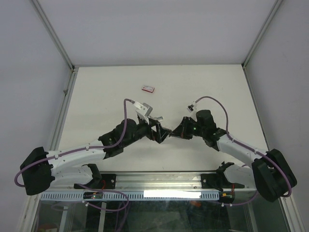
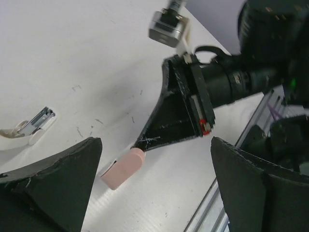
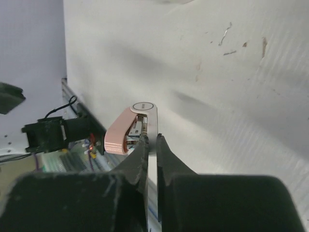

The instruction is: Load the staples into the stapler

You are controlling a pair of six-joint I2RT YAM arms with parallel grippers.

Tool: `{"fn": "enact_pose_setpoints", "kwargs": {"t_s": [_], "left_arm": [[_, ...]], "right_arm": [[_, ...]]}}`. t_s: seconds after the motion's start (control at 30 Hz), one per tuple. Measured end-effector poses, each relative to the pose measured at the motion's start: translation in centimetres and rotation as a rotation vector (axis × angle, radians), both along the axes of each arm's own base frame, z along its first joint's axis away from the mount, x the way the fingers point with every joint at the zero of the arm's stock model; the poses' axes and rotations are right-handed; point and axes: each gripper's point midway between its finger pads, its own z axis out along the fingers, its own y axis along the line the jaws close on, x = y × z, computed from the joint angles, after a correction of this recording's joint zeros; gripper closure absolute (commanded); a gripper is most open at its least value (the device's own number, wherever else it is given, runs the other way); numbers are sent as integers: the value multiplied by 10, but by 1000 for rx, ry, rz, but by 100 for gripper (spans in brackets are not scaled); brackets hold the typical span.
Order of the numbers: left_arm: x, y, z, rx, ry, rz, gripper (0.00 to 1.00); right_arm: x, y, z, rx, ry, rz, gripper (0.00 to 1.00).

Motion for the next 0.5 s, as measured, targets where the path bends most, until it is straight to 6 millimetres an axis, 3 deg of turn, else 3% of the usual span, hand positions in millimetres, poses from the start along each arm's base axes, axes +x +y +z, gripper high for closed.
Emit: {"fn": "enact_pose_setpoints", "kwargs": {"t_s": [0.1,0.2,0.5], "left_arm": [[20,5,-1,-50,135,99,4],[28,11,-19,-67,268,176,7],[27,14,-80,3,502,282,17]], "right_arm": [[5,1,-8,-60,-41,-22,100],[12,2,-15,-115,-75,-41,100],[19,12,-23,-206,-137,-52,100]]}}
